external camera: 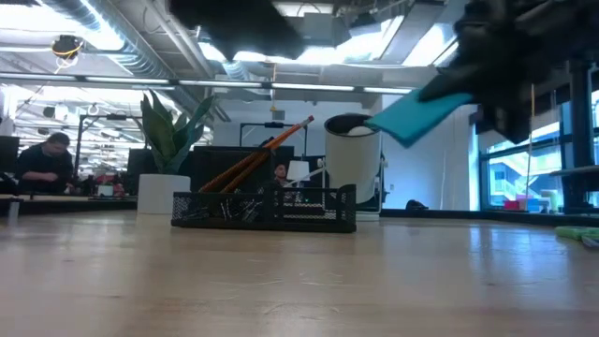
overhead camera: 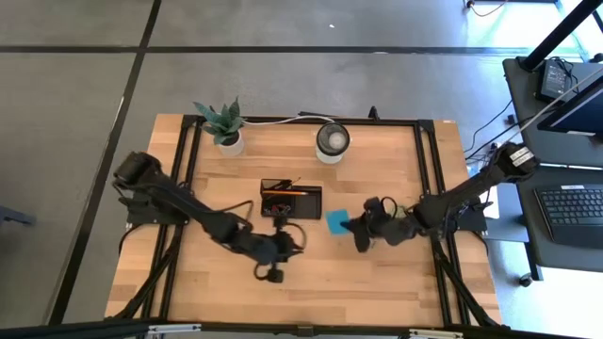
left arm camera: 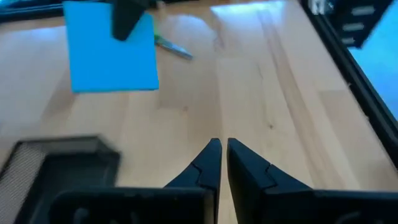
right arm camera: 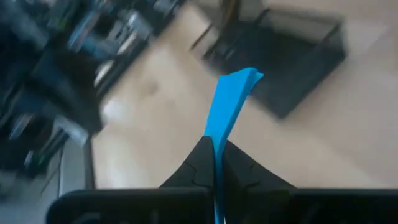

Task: Pick and place office supplies into organizer
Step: Put the blue sticky note in the desk organizer

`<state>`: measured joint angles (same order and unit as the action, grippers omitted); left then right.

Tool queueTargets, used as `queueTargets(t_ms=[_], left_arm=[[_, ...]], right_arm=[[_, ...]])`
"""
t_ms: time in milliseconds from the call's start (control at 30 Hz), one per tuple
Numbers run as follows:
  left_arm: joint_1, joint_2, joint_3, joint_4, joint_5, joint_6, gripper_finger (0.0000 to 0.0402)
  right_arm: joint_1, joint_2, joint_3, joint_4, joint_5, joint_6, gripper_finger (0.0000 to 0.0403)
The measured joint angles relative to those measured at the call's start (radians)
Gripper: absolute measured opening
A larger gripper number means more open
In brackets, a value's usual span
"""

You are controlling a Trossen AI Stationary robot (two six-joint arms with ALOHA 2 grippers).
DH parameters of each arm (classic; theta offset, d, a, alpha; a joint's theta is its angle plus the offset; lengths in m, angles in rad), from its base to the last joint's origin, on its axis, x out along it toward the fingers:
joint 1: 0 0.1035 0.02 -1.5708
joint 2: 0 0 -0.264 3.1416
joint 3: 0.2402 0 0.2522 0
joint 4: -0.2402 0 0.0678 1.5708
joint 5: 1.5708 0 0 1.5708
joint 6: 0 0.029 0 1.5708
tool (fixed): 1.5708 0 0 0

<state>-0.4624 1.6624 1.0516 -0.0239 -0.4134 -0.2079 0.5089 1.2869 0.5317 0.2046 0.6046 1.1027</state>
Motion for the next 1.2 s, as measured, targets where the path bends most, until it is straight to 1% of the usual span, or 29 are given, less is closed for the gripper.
queueTargets(t_ms=[100, 167, 267, 400, 567, 633, 700, 767, 867, 1033, 1200], left_arm=[[-0.031, -0.075, -0.092, 0.046, -0.083, -0.051, 0.0019], [-0.050, -0.110, -0.139, 0.047, -0.123, -0.075, 0.0020], [-0.075, -0.146, -0.180, 0.049, -0.145, -0.094, 0.0019], [-0.099, -0.158, -0.207, 0.050, -0.146, -0.094, 0.0016], [-0.121, -0.159, -0.211, 0.041, -0.148, -0.071, 0.0011], [-0.127, -0.158, -0.211, 0.039, -0.148, -0.062, 0.0010], [-0.139, -0.159, -0.211, 0.039, -0.148, -0.060, 0.0011], [-0.147, -0.159, -0.211, 0.037, -0.144, -0.060, 0.0011], [-0.170, -0.159, -0.211, 0.022, -0.130, -0.067, 0.0010], [-0.220, -0.159, -0.211, 0.013, -0.088, -0.060, 0.0006], [-0.269, -0.159, -0.211, -0.004, -0.086, -0.044, 0.0006]], right_arm=[[-0.067, 0.000, 0.002, 0.000, 0.002, 0.021, 0.0007], [-0.109, 0.005, 0.002, 0.004, 0.004, 0.046, 0.0007], [-0.161, 0.022, 0.002, 0.022, 0.005, 0.075, 0.0006], [-0.198, 0.085, 0.018, 0.097, 0.006, 0.090, 0.0006], [-0.230, 0.217, 0.146, 0.097, 0.002, 0.062, 0.0006], [-0.250, 0.270, 0.214, 0.067, -0.029, 0.036, 0.0006], [-0.272, 0.325, 0.286, 0.005, -0.081, 0.032, 0.0006], [-0.293, 0.378, 0.354, -0.086, -0.118, 0.063, 0.0006], [-0.310, 0.446, 0.433, -0.192, -0.132, 0.108, 0.0006], [-0.336, 0.537, 0.503, -0.203, -0.135, 0.154, 0.0006], [-0.361, 0.600, 0.542, -0.203, -0.127, 0.193, 0.0006]])
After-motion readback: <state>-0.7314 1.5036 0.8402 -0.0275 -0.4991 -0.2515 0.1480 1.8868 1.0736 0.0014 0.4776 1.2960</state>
